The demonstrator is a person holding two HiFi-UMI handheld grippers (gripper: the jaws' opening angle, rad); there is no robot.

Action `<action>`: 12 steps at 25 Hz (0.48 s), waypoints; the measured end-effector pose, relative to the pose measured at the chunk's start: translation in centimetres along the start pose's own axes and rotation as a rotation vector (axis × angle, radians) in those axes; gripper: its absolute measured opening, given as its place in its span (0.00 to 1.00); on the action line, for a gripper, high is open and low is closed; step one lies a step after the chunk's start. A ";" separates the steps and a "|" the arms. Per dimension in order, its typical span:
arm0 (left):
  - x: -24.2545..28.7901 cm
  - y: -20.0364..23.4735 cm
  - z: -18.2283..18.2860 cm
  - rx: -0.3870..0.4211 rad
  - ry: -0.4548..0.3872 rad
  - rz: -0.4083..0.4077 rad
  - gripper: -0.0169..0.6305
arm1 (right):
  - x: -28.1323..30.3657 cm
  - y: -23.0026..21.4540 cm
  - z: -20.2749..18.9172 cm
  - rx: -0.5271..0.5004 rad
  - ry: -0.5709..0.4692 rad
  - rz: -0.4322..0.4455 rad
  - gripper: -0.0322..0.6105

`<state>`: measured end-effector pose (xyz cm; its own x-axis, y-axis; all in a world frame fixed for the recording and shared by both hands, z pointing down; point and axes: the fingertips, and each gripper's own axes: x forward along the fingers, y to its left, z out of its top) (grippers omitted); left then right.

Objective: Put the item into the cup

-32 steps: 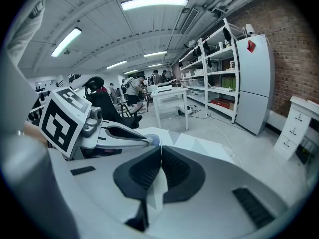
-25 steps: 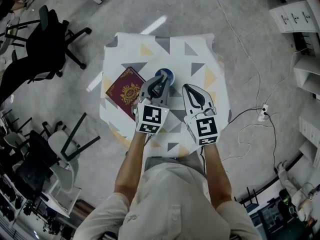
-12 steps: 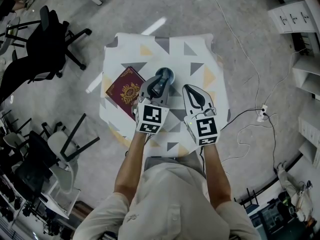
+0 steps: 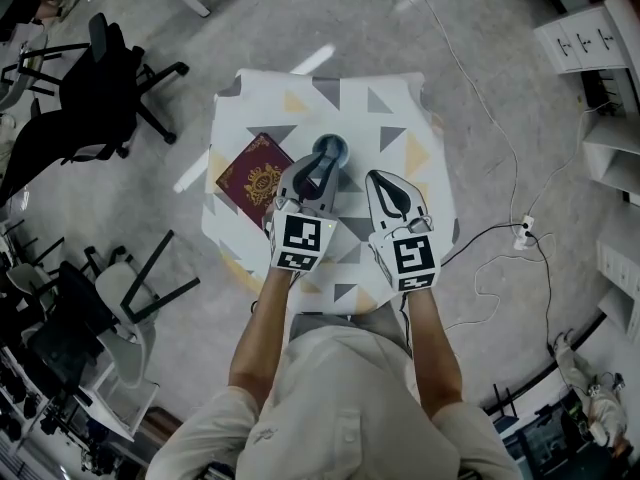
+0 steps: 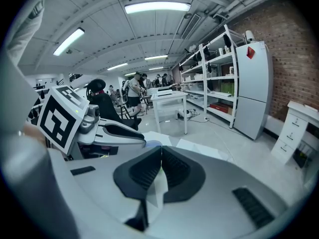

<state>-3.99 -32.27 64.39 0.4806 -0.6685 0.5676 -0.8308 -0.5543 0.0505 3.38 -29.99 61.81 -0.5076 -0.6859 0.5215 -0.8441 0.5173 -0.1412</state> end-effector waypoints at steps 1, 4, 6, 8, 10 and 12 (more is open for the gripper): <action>-0.3 0.0 0.5 -0.001 -0.010 0.003 0.16 | -0.2 0.0 0.3 -0.004 -0.005 0.001 0.06; -1.4 -0.1 1.7 -0.005 -0.038 0.012 0.16 | -0.7 0.3 1.3 -0.009 -0.030 0.009 0.06; -2.3 -0.4 2.4 -0.006 -0.056 0.016 0.16 | -1.2 0.5 1.7 -0.016 -0.042 0.011 0.06; -3.2 -0.6 3.2 -0.006 -0.075 0.018 0.16 | -1.8 0.7 2.1 -0.030 -0.046 0.010 0.06; -4.1 -0.8 3.8 -0.005 -0.095 0.022 0.16 | -2.4 0.9 2.7 -0.038 -0.060 0.013 0.06; -5.1 -1.0 4.5 -0.006 -0.117 0.027 0.16 | -3.0 1.2 3.3 -0.042 -0.079 0.018 0.06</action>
<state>-4.29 -30.56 57.73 0.4875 -0.7364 0.4691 -0.8451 -0.5331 0.0415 3.31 -29.03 57.27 -0.5364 -0.7133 0.4511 -0.8274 0.5500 -0.1140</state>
